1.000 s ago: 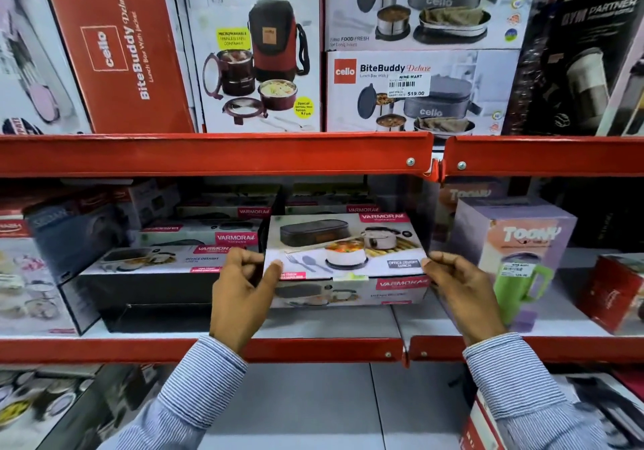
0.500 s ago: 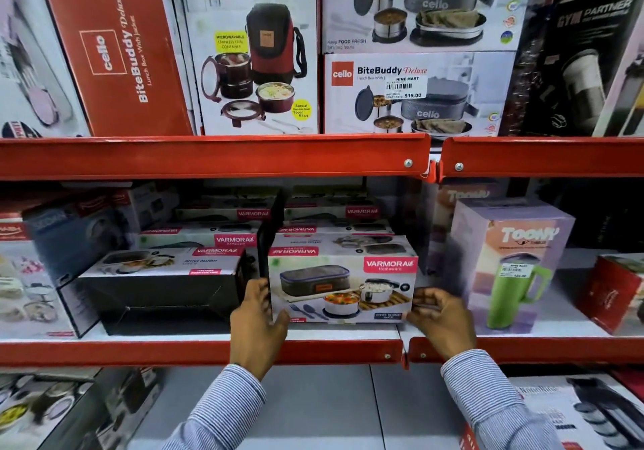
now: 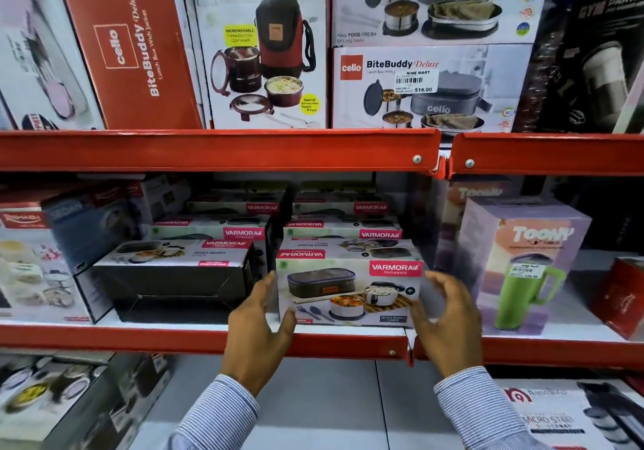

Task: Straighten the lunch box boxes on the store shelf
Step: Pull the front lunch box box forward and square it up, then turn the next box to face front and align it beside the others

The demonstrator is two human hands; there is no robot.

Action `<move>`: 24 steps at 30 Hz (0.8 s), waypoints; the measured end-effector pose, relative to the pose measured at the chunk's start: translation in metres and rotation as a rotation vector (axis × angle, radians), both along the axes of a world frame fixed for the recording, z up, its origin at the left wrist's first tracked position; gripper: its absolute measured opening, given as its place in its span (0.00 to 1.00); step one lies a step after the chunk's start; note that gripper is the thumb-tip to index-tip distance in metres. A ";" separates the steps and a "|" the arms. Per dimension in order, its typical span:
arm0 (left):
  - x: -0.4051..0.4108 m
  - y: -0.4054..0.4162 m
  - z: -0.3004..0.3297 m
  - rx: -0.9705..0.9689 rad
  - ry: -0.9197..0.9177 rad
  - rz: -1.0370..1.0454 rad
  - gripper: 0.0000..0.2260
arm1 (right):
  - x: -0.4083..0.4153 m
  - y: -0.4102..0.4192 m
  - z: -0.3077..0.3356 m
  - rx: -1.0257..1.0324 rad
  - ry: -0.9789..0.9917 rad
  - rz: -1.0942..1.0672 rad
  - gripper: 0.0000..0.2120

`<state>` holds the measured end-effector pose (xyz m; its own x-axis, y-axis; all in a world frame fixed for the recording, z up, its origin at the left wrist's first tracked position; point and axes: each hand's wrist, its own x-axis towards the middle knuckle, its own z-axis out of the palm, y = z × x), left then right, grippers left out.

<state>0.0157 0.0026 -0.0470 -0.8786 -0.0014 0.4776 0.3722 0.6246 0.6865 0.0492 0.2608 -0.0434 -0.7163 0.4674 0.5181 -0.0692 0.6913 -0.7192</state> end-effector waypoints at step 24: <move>-0.026 -0.231 0.009 -0.353 0.117 0.142 0.37 | -0.047 -0.253 0.018 0.394 -0.092 0.276 0.36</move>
